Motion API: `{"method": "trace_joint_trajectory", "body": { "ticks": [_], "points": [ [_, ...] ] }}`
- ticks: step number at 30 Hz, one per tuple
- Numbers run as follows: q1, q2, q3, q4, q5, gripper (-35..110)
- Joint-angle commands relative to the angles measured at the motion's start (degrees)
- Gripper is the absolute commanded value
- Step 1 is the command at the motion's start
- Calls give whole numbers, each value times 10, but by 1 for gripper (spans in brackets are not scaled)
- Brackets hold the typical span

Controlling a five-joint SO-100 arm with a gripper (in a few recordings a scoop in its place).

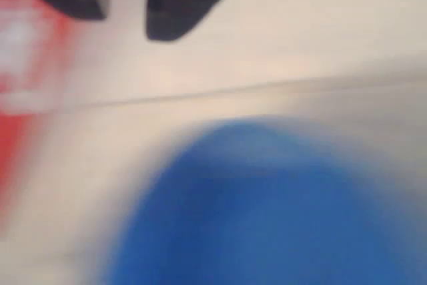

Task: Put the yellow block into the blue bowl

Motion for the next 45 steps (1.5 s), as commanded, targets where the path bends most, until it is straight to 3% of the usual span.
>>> {"method": "trace_joint_trajectory", "body": {
  "ticks": [1,12,20,29,35,45],
  "points": [
    [6,-54,-149,27,-125,0],
    [83,-72,-205,189,-671,0],
    [227,-79,-197,225,-944,0],
    [332,-89,-171,236,-1107,0],
    [388,-90,-107,228,-1145,0],
    [396,-96,-75,201,-1183,0]
  ]
}}
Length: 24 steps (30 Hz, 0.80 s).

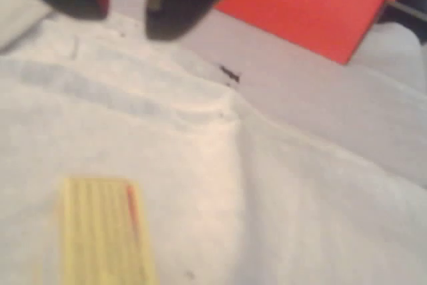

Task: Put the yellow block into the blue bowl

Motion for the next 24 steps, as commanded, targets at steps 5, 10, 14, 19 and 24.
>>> {"method": "trace_joint_trajectory", "body": {
  "ticks": [5,10,14,19,24],
  "points": [
    [18,-48,1,-98,-25,0],
    [33,-78,31,-158,-62,0],
    [33,-72,76,-173,-82,0],
    [33,-76,105,-202,-103,0],
    [30,-75,130,-237,-104,4]
  ]
}}
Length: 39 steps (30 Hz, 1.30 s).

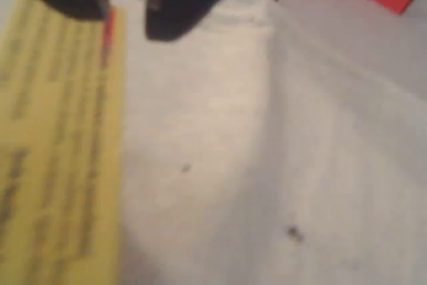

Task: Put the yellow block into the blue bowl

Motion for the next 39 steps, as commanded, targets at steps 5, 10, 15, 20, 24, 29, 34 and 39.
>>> {"method": "trace_joint_trajectory", "body": {
  "ticks": [5,10,15,20,24,29,34,39],
  "points": [
    [4,20,14,-51,-8,23],
    [4,21,13,-50,0,30],
    [8,18,13,-55,-4,28],
    [24,13,16,-55,-2,27],
    [25,12,15,-56,0,27],
    [25,11,17,-56,1,27],
    [26,-16,14,-56,2,27],
    [37,-22,13,-57,2,27]
  ]
}}
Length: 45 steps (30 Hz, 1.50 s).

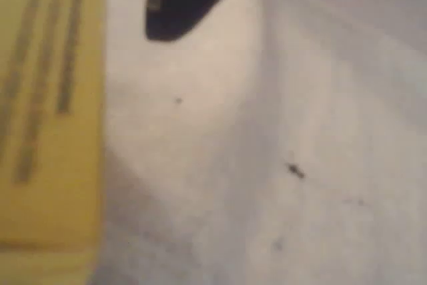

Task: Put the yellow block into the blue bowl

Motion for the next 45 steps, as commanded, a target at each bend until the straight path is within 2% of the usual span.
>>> {"method": "trace_joint_trajectory", "body": {
  "ticks": [1,9,17,20,26,32,36,45],
  "points": [
    [11,11,-11,-15,2,27],
    [16,-46,-9,-100,2,27],
    [8,-62,-7,-104,5,27],
    [6,-57,7,-110,33,21],
    [-14,-54,14,-106,85,-2],
    [-20,-44,7,-103,146,0],
    [-30,35,18,-101,180,0],
    [-149,176,7,-3,311,0]
  ]
}}
